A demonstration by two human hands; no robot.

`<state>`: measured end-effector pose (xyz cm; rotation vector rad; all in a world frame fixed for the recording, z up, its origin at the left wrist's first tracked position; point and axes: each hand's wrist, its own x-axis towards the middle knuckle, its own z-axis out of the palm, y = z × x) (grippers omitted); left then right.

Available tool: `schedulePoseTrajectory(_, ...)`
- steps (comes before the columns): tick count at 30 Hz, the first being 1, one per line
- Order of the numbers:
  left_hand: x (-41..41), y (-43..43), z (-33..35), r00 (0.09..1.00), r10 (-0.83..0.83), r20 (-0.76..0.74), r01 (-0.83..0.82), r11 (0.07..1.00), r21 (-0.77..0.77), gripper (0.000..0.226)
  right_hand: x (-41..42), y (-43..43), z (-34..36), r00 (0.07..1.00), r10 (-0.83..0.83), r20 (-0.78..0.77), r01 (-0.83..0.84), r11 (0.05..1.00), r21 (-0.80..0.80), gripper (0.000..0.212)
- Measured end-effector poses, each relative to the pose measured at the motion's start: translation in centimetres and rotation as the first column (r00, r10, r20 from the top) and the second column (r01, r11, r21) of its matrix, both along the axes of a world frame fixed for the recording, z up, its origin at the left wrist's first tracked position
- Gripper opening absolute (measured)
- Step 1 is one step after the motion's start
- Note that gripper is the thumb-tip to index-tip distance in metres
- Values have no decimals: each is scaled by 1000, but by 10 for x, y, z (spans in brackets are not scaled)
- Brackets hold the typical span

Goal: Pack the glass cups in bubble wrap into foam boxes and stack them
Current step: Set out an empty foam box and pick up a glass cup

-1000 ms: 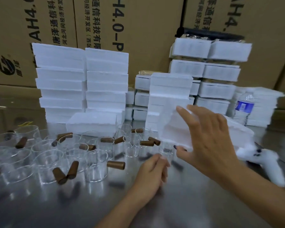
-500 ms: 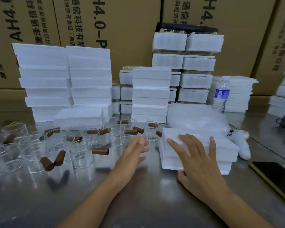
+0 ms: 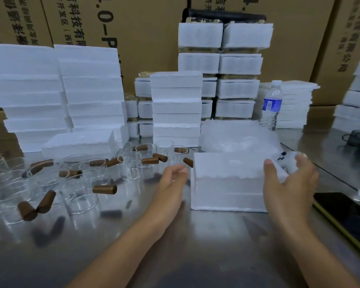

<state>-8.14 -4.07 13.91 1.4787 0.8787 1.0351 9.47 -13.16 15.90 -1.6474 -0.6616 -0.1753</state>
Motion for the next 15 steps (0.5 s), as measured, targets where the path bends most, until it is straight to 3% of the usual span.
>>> schedulePoseTrajectory(3,5,-5,-1,999,37,-27,-38,999,-39,6,10,6,-4,883,161,-440,-143,987,74,60)
schedulePoseTrajectory(5,6,-8,1,999,21,-36,-22,999,-31,7,13,6,-3,835,212,-508,-193,977,91,35)
schedulePoseTrajectory(6,6,-10,2,1000,8,-25,-9,1000,-28,8,15,5,-2,834,218,-507,-199,976,92,15)
schedulePoseTrajectory(7,6,-11,3,1000,-10,-14,10,1000,-29,9,14,4,0,833,250,-493,-225,968,111,11)
schedulePoseTrajectory(11,6,-18,6,995,-96,-1,96,994,-46,19,8,-3,10,863,292,-412,-276,956,98,17)
schedulePoseTrajectory(15,2,-18,5,991,-134,-12,134,989,-57,25,0,-10,11,978,145,-148,-164,978,-130,59)
